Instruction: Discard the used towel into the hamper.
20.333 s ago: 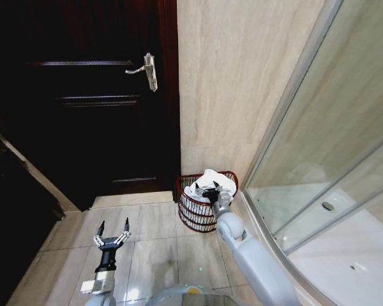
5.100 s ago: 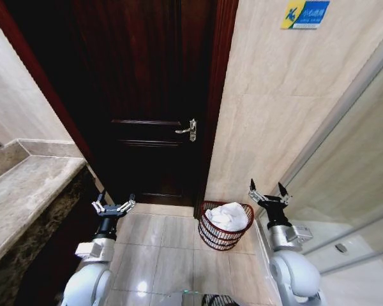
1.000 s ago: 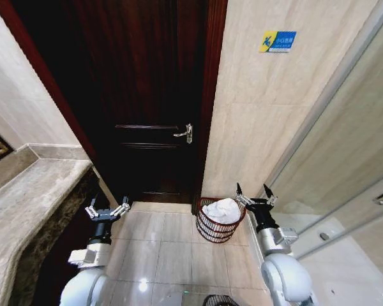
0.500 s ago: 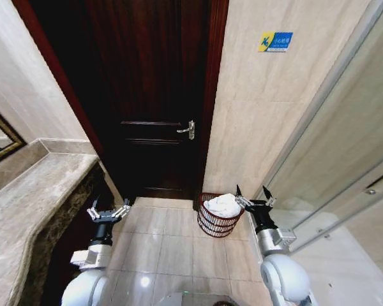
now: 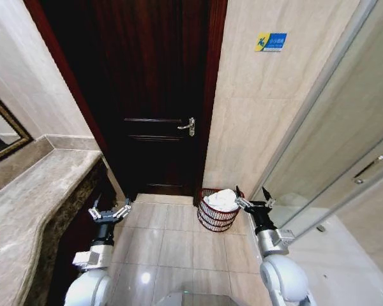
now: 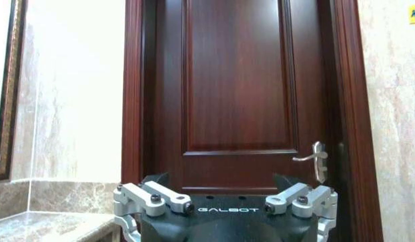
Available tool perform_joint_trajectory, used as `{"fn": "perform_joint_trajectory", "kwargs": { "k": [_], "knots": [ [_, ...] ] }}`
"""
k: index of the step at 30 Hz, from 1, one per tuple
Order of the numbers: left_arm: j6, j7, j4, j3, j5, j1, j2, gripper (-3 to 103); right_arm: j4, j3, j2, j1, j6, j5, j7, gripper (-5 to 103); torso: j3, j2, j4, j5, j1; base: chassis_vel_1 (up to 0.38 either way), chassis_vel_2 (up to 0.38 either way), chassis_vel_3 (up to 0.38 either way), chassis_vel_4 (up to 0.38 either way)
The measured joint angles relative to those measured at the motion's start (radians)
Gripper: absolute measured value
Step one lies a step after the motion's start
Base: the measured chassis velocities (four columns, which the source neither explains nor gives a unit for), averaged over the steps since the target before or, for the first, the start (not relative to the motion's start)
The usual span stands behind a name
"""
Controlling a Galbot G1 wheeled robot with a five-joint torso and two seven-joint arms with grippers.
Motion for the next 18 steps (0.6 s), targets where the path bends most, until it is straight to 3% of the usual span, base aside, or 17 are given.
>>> {"fn": "perform_joint_trajectory", "kwargs": {
  "k": [18],
  "knots": [
    [-0.019,0.01,0.014,0.003,0.038,0.003,-0.013,100,-0.047,0.004,-0.003,0.01,0.017,-0.002,-0.026,100,0.0,0.0,0.0,0.0,0.0,0.092,-0.082,-0.085,0.08]
  ]
}}
